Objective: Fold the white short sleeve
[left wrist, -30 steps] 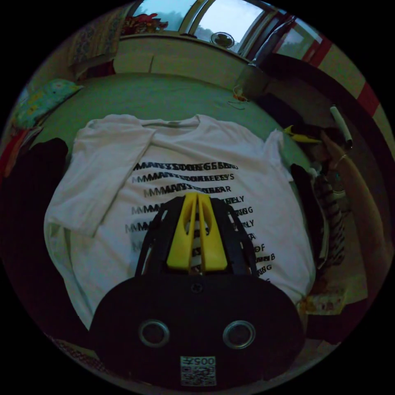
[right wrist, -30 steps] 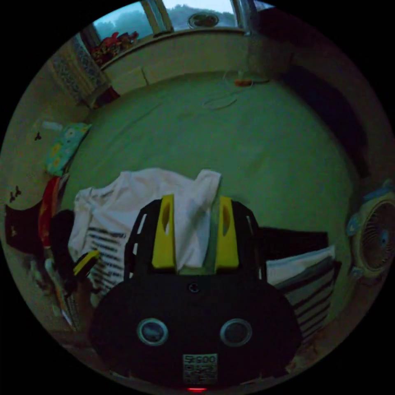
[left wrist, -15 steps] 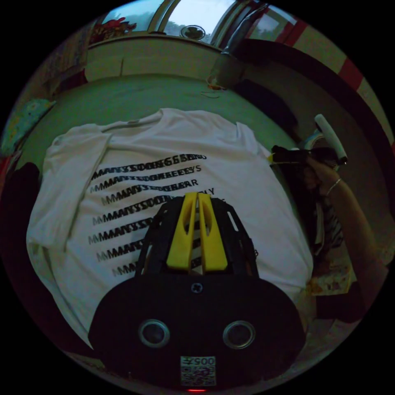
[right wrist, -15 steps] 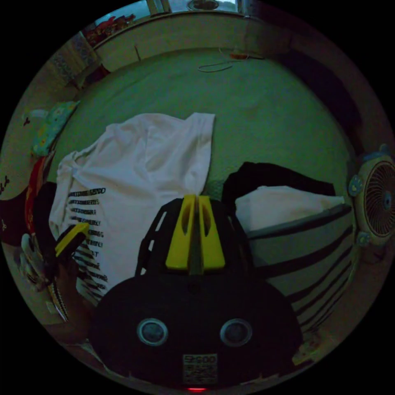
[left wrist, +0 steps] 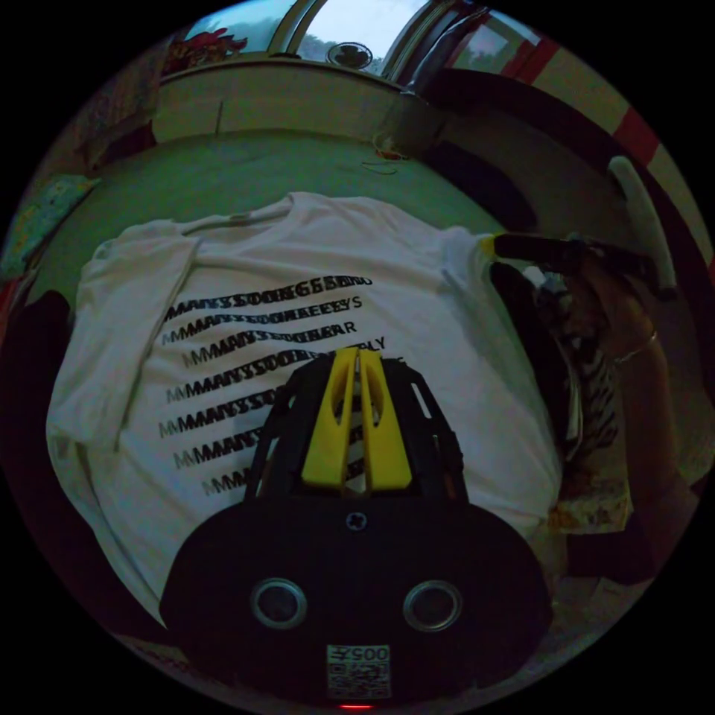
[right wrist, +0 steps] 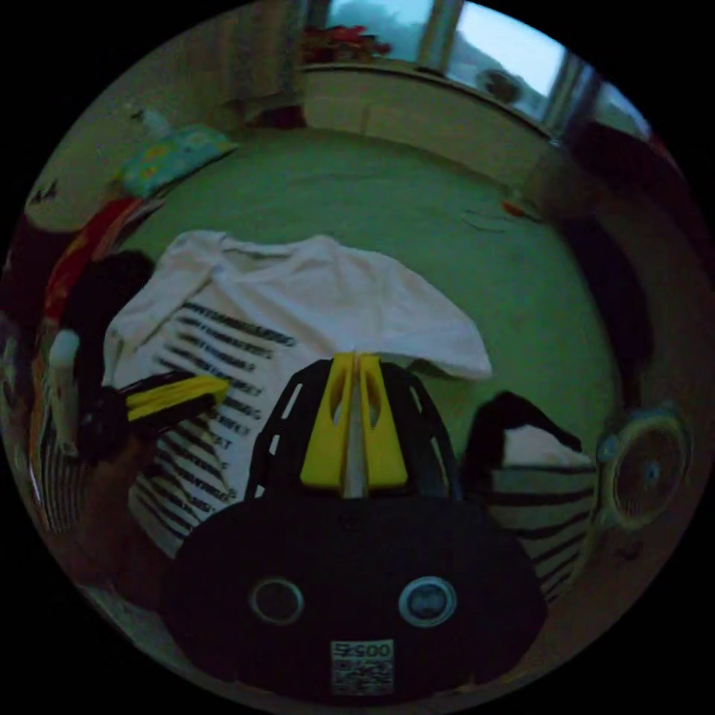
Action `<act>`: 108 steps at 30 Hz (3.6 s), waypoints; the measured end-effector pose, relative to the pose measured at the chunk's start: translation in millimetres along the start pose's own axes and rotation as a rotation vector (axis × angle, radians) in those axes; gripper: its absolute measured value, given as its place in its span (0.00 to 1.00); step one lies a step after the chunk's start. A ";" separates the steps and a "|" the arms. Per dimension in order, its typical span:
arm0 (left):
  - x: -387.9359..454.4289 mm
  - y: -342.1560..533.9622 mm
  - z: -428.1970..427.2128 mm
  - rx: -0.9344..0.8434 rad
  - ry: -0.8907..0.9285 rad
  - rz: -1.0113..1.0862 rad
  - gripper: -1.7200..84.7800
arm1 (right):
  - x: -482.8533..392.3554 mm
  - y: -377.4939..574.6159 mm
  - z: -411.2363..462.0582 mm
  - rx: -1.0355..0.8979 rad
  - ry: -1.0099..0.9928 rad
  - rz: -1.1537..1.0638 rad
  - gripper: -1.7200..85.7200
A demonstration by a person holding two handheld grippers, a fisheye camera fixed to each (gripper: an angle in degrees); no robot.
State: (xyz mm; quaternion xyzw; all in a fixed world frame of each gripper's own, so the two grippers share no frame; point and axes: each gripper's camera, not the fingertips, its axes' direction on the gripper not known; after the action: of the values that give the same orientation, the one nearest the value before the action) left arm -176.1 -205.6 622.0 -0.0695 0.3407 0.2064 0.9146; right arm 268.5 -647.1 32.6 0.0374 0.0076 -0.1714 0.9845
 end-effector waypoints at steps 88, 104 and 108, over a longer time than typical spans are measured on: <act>-141.8 -70.3 -26.8 -0.035 0.058 -0.067 0.01 | 71.2 -57.3 101.7 -0.089 -0.357 0.064 0.01; -200.4 -127.0 -80.1 -0.026 0.054 -0.071 0.01 | 70.0 -38.4 107.1 -0.076 -0.266 0.004 0.01; -218.6 -144.4 -97.5 -0.024 0.052 -0.075 0.01 | 82.3 -42.3 98.4 0.002 -0.266 0.049 0.01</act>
State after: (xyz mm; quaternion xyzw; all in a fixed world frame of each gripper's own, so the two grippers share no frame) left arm -321.9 -434.6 688.7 -0.0985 0.3592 0.1743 0.9115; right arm 331.9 -722.0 125.4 0.0157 -0.1240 -0.1507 0.9807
